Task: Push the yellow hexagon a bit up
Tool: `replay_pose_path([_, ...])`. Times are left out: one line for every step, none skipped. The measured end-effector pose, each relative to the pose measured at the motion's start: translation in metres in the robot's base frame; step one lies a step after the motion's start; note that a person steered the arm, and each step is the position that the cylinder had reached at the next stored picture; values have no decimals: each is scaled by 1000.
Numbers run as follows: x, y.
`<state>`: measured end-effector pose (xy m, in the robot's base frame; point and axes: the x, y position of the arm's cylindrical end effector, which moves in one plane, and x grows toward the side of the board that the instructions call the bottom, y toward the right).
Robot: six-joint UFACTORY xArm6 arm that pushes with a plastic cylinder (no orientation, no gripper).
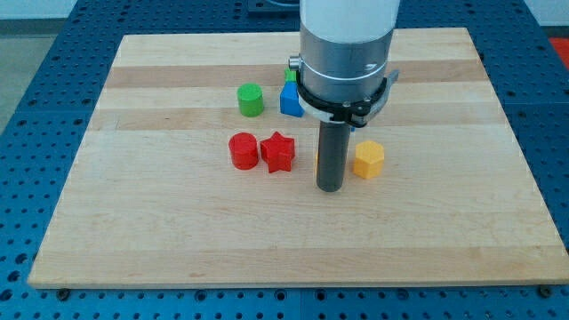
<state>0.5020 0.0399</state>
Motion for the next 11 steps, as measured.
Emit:
replay_pose_path([-7,0])
replay_pose_path([-12,0])
replay_pose_path([-16,0])
replay_pose_path([-12,1])
replay_pose_path([5,15])
replay_pose_path([6,38])
replay_pose_path([6,57])
replay_pose_path([6,61])
replay_pose_path([4,61])
replay_pose_path([-2,61])
replay_pose_path([-7,61])
